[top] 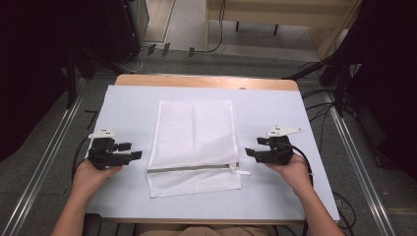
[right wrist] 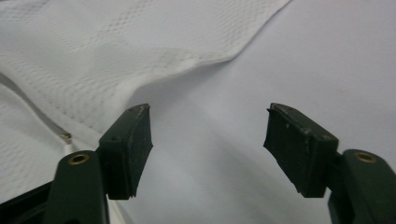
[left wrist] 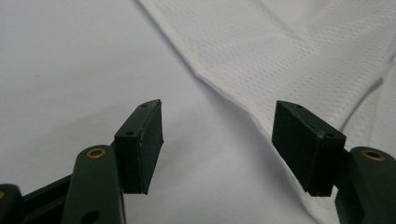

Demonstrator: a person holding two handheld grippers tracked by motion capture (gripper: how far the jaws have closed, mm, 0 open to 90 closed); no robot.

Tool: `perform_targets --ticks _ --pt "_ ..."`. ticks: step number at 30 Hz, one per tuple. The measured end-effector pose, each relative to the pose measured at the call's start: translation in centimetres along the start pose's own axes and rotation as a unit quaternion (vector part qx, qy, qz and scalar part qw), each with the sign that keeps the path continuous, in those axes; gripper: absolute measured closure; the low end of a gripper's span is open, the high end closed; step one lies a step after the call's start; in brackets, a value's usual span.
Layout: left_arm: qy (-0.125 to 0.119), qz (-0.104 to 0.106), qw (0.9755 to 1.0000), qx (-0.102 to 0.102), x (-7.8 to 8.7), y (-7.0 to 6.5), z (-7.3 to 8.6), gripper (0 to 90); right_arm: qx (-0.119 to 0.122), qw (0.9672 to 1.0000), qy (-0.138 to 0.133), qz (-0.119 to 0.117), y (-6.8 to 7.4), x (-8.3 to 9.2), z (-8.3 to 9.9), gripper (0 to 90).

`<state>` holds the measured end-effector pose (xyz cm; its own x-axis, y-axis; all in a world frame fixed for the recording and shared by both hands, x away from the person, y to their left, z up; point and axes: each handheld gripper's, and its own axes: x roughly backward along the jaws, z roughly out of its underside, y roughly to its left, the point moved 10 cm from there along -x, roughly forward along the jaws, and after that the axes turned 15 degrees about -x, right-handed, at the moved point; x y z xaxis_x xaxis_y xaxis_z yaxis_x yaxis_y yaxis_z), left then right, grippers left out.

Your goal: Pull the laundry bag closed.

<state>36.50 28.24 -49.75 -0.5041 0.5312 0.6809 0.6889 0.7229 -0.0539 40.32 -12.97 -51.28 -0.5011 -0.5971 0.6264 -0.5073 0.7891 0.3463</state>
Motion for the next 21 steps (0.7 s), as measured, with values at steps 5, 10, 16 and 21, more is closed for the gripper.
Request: perform_targets --ticks 5,10,16,21 --pt "0.004 -0.01 0.9999 0.012 0.1 0.7 0.4 33.9 -0.008 0.9994 -0.009 0.031 -1.3 -0.2 0.0 29.4" --pt "0.012 -0.018 0.9995 0.022 0.1 1.0 0.7 33.9 -0.007 0.9989 -0.007 0.046 -2.1 -0.4 0.1 26.7" --pt "0.018 -0.025 0.999 0.031 0.0 1.4 1.0 33.0 -0.008 0.9987 -0.006 0.05 -2.3 -0.5 0.2 26.2" --pt "0.016 -0.035 0.9989 0.027 0.0 1.6 1.0 31.9 -0.007 0.9991 0.007 0.042 -2.2 -0.7 0.5 21.3"
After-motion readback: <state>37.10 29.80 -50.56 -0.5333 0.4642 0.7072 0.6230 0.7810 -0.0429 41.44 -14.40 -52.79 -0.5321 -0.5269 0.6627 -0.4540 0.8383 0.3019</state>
